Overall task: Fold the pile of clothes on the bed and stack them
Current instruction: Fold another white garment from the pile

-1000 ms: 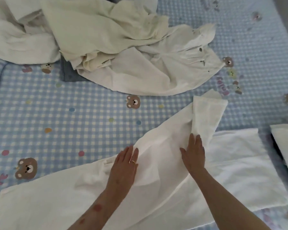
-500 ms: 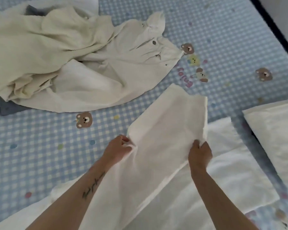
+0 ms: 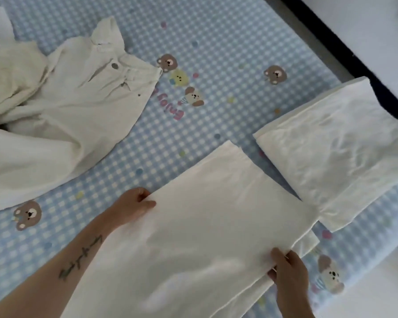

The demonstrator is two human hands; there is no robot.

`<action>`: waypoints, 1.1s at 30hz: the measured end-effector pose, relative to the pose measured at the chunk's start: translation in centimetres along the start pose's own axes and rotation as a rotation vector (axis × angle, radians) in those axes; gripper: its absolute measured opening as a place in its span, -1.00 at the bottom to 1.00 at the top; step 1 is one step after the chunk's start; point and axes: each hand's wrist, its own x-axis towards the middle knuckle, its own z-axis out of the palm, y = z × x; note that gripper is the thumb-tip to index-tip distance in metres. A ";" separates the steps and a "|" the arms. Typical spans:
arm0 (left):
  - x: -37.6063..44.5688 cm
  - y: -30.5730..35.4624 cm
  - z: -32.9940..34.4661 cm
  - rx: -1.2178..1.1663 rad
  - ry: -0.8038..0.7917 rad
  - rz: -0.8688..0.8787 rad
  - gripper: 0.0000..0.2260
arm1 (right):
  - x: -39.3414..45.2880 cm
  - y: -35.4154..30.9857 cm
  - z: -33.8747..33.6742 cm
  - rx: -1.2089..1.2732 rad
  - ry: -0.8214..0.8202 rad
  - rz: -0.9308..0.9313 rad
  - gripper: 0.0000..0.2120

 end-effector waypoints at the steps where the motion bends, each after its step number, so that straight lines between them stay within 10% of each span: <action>1: 0.2 0.9 0.8 0.005 -0.044 0.025 -0.91 | 0.6 -0.1 -0.7 -0.002 0.008 0.008 -0.95; 15: 2.2 6.6 8.2 0.227 0.051 0.081 -0.84 | 5.7 1.2 -5.8 -0.242 0.133 -0.093 -0.79; 21: -5.6 3.5 10.6 0.263 0.572 0.281 -0.79 | 2.0 1.0 -5.3 -0.440 0.412 -0.399 -0.74; 26: -16.3 -6.9 13.3 0.237 0.711 0.134 -0.44 | -3.9 2.6 3.4 -0.792 -0.210 -1.027 -0.88; 33: -17.2 -19.9 5.5 0.445 0.593 -0.159 -0.60 | 1.3 -5.1 18.4 -1.444 -0.468 -1.423 -0.57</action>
